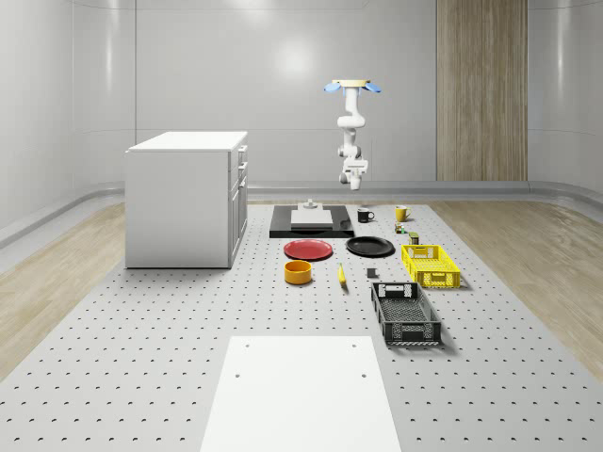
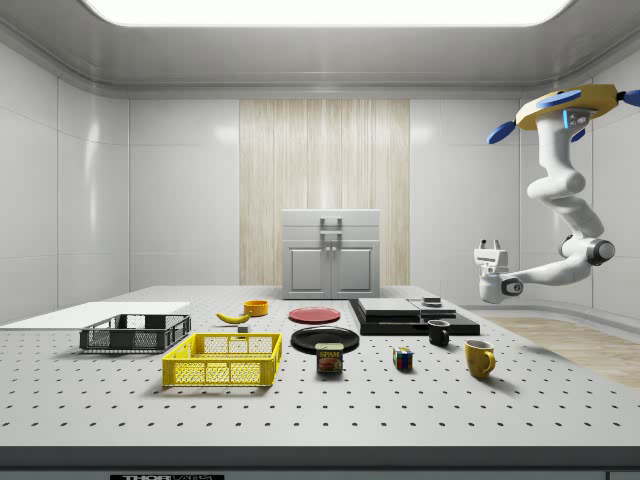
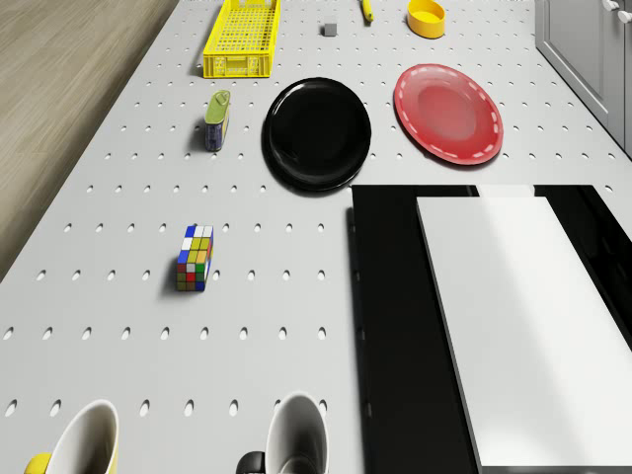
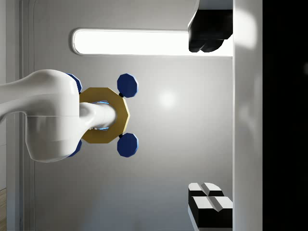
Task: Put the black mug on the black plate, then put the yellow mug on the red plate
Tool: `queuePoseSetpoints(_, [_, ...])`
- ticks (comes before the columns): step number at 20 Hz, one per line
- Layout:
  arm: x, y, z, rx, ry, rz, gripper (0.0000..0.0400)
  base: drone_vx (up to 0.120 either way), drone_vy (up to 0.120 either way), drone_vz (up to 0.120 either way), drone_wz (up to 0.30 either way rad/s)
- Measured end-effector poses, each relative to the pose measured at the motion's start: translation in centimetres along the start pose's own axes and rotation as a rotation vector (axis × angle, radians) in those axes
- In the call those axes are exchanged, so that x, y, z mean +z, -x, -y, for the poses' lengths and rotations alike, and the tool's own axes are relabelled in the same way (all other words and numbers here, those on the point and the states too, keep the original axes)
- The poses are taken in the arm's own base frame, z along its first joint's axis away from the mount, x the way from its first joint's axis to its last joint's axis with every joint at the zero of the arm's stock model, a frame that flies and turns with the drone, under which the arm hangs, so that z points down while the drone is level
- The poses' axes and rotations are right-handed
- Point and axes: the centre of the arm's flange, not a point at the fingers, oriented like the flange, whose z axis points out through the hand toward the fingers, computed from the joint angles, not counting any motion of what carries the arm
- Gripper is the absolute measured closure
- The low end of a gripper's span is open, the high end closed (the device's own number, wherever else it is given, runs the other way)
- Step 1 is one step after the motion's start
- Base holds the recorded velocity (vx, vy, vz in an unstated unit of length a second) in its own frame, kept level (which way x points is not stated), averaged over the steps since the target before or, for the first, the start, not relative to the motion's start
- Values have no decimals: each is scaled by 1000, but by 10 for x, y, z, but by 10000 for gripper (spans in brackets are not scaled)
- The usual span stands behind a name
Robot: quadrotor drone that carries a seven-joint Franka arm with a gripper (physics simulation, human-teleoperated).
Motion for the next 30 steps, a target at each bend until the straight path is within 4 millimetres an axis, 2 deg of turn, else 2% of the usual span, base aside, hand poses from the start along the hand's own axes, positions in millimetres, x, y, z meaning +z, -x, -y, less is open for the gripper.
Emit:
queuePoseSetpoints(14, [0, 2, 0, 0, 3, -18, 0, 117, 0, 0, 0])
queuePoseSetpoints(22, [0, 6, 3, -1, 34, -57, 0, 0, 0, -5, 0])
queuePoseSetpoints(30, [3, 19, 16, -2, 163, -195, 0, 0, 0, -120, 0])
